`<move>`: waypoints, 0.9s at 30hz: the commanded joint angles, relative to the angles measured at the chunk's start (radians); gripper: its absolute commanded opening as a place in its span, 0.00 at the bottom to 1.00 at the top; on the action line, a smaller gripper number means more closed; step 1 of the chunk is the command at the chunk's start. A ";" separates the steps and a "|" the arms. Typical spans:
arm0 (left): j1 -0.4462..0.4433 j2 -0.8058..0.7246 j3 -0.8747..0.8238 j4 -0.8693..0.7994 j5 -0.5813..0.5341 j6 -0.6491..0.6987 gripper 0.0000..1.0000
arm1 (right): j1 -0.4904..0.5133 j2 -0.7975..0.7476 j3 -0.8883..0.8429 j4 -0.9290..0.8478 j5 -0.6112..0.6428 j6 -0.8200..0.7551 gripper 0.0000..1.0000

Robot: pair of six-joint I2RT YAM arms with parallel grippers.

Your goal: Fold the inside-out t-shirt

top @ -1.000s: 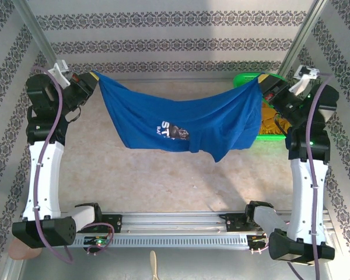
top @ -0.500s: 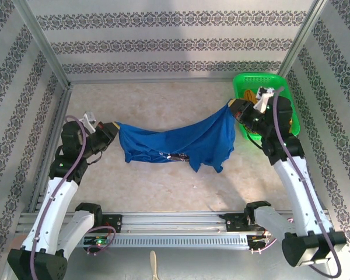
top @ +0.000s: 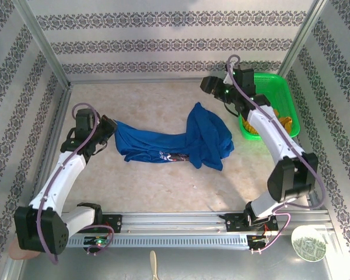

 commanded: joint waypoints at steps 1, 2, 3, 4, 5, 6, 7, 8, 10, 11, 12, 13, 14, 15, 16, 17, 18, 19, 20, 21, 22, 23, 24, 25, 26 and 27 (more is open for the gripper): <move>0.007 0.025 0.037 0.042 -0.015 0.054 0.00 | 0.006 -0.185 -0.221 -0.044 0.060 -0.070 0.68; 0.008 0.027 0.039 0.048 -0.010 0.059 0.00 | 0.003 -0.235 -0.292 -0.045 0.078 -0.069 0.69; 0.007 0.030 0.038 0.048 -0.005 0.064 0.00 | 0.003 -0.288 -0.374 -0.042 0.098 -0.070 0.69; 0.007 0.027 0.038 0.048 0.002 0.069 0.00 | 0.003 -0.346 -0.460 -0.039 0.114 -0.073 0.70; 0.007 0.025 0.036 0.049 0.006 0.075 0.00 | 0.004 -0.386 -0.522 -0.041 0.126 -0.075 0.70; 0.007 0.023 0.033 0.047 0.013 0.083 0.00 | 0.003 -0.430 -0.576 -0.050 0.132 -0.082 0.71; 0.007 0.019 0.032 0.041 0.020 0.090 0.00 | 0.006 -0.467 -0.632 -0.066 0.137 -0.094 0.71; 0.008 0.015 0.029 0.035 0.025 0.096 0.00 | 0.012 -0.497 -0.671 -0.079 0.141 -0.100 0.72; 0.007 0.007 0.016 0.036 0.040 0.097 0.00 | 0.025 -0.551 -0.745 -0.106 0.148 -0.102 0.74; 0.007 0.006 0.012 0.039 0.047 0.097 0.00 | 0.029 -0.567 -0.769 -0.119 0.151 -0.102 0.75; 0.007 0.003 0.007 0.042 0.052 0.097 0.00 | 0.034 -0.581 -0.798 -0.125 0.154 -0.099 0.75; 0.007 0.002 0.003 0.045 0.059 0.095 0.00 | 0.042 -0.592 -0.829 -0.119 0.154 -0.089 0.75; 0.007 0.002 -0.001 0.050 0.065 0.094 0.00 | 0.050 -0.595 -0.852 -0.106 0.148 -0.078 0.75; 0.007 0.002 -0.004 0.054 0.070 0.092 0.00 | 0.061 -0.590 -0.871 -0.097 0.144 -0.071 0.75; 0.007 0.001 -0.004 0.054 0.072 0.092 0.00 | 0.073 -0.582 -0.884 -0.092 0.148 -0.065 0.75; 0.008 0.002 -0.005 0.056 0.073 0.093 0.00 | 0.085 -0.571 -0.899 -0.084 0.155 -0.060 0.74; 0.008 0.002 -0.004 0.056 0.076 0.093 0.00 | 0.093 -0.561 -0.910 -0.072 0.161 -0.053 0.74; 0.008 0.002 -0.005 0.056 0.077 0.094 0.00 | 0.097 -0.551 -0.920 -0.064 0.165 -0.049 0.73; 0.007 0.003 -0.005 0.055 0.078 0.092 0.00 | 0.102 -0.542 -0.932 -0.049 0.168 -0.045 0.72; 0.008 0.002 -0.005 0.056 0.081 0.091 0.00 | 0.104 -0.532 -0.942 -0.035 0.174 -0.039 0.71; 0.008 0.003 -0.007 0.061 0.083 0.090 0.00 | 0.105 -0.518 -0.949 -0.023 0.180 -0.038 0.71; 0.008 0.002 -0.007 0.062 0.083 0.089 0.00 | 0.106 -0.505 -0.954 -0.005 0.181 -0.036 0.69; 0.007 0.003 -0.008 0.064 0.085 0.088 0.00 | 0.105 -0.488 -0.956 0.011 0.179 -0.036 0.68; 0.007 0.003 -0.009 0.067 0.086 0.087 0.00 | 0.105 -0.470 -0.959 0.030 0.175 -0.037 0.66; 0.007 0.005 -0.009 0.069 0.086 0.086 0.00 | 0.105 -0.448 -0.959 0.047 0.168 -0.038 0.64; 0.007 0.007 -0.009 0.071 0.087 0.085 0.00 | 0.105 -0.432 -0.954 0.062 0.160 -0.044 0.57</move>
